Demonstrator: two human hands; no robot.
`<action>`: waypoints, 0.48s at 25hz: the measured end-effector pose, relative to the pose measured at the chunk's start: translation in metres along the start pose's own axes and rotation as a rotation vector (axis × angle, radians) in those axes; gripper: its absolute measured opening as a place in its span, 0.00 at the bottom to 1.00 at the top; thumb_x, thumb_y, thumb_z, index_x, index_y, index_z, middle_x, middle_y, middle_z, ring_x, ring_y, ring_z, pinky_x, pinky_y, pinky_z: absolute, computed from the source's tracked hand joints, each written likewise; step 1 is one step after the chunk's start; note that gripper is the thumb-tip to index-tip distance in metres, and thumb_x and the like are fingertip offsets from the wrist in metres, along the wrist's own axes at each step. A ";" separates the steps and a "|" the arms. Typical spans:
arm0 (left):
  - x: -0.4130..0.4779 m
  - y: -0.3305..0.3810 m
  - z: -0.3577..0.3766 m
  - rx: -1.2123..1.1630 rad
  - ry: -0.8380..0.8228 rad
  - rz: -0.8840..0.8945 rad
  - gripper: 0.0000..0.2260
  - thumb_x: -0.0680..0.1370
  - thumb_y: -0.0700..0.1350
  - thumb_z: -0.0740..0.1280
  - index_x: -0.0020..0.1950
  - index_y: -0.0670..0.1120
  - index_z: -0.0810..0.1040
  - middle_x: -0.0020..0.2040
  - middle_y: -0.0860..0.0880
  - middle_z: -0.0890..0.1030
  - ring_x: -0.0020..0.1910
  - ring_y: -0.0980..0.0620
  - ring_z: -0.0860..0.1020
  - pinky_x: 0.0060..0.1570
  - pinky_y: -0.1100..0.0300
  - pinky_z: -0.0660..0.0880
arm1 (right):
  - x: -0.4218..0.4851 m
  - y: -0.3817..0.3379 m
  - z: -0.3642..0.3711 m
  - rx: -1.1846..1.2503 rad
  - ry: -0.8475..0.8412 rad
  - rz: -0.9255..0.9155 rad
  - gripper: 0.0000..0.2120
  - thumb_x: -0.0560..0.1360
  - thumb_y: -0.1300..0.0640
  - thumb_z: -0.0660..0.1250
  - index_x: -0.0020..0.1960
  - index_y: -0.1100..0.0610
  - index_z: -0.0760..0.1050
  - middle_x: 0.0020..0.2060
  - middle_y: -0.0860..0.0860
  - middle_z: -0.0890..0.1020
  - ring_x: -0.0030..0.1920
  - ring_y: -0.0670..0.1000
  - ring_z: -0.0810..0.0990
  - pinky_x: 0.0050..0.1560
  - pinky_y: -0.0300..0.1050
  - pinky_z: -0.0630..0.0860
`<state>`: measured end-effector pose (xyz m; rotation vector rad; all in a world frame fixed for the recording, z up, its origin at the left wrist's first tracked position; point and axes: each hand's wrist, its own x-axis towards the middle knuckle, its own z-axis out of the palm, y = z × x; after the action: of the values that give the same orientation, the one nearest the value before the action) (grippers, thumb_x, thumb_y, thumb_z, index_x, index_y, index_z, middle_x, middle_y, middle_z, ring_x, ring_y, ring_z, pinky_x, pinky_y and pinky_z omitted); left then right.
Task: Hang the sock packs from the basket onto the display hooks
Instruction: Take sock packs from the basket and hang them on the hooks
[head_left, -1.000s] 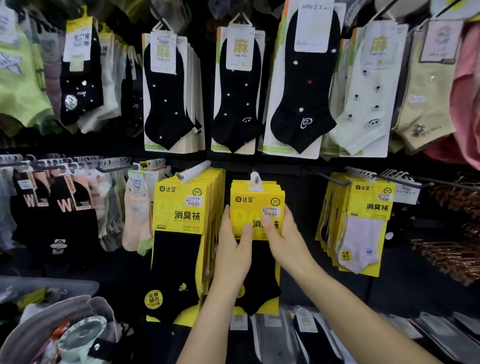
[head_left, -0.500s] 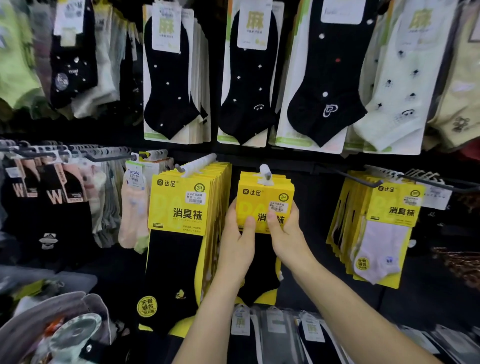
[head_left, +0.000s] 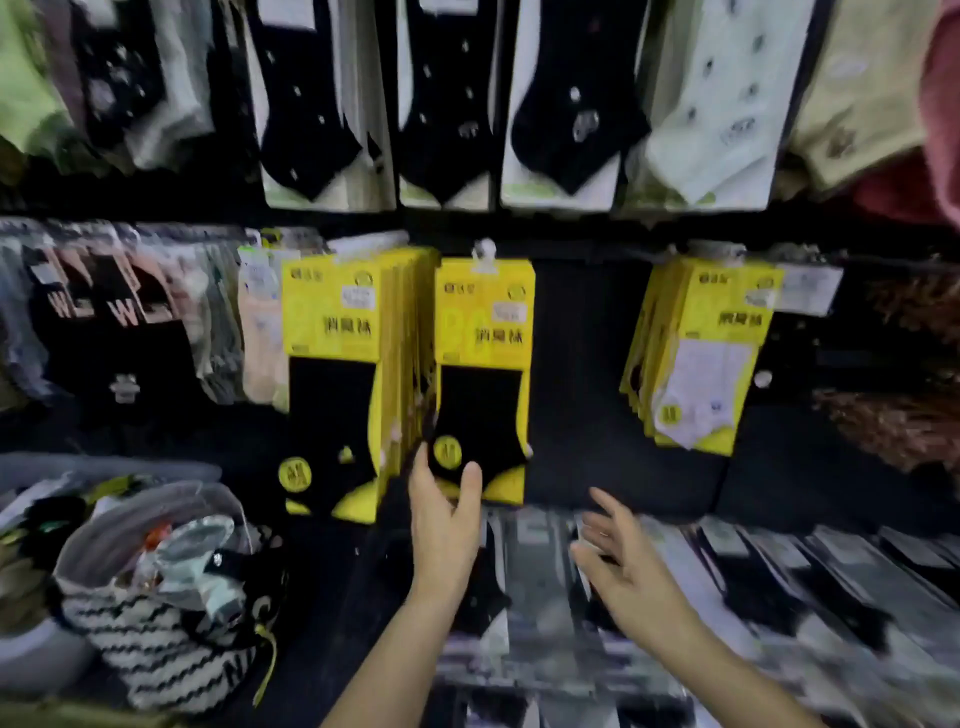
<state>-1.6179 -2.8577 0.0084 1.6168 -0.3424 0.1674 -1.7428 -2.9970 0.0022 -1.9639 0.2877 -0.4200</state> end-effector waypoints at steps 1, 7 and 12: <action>-0.020 -0.014 0.002 0.028 -0.020 -0.032 0.32 0.78 0.54 0.62 0.77 0.49 0.51 0.76 0.51 0.56 0.74 0.55 0.56 0.65 0.64 0.57 | -0.021 0.022 -0.005 -0.013 0.039 0.028 0.24 0.77 0.55 0.63 0.69 0.44 0.58 0.59 0.43 0.72 0.63 0.47 0.72 0.57 0.33 0.69; -0.154 -0.100 0.026 0.281 -0.416 -0.253 0.32 0.79 0.51 0.62 0.77 0.44 0.49 0.77 0.48 0.54 0.74 0.47 0.59 0.71 0.48 0.61 | -0.120 0.145 -0.022 -0.229 0.122 0.437 0.16 0.77 0.60 0.65 0.63 0.64 0.71 0.51 0.59 0.79 0.50 0.56 0.78 0.51 0.43 0.73; -0.230 -0.138 0.032 0.503 -0.648 -0.117 0.25 0.79 0.48 0.62 0.73 0.42 0.60 0.72 0.44 0.63 0.69 0.48 0.67 0.68 0.61 0.63 | -0.155 0.193 -0.022 -0.596 -0.144 0.575 0.26 0.74 0.48 0.68 0.68 0.56 0.67 0.64 0.57 0.71 0.59 0.56 0.76 0.54 0.44 0.71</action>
<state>-1.7939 -2.8566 -0.1971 2.1645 -0.7410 -0.4032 -1.8949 -3.0352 -0.1902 -2.3389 0.9368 0.2099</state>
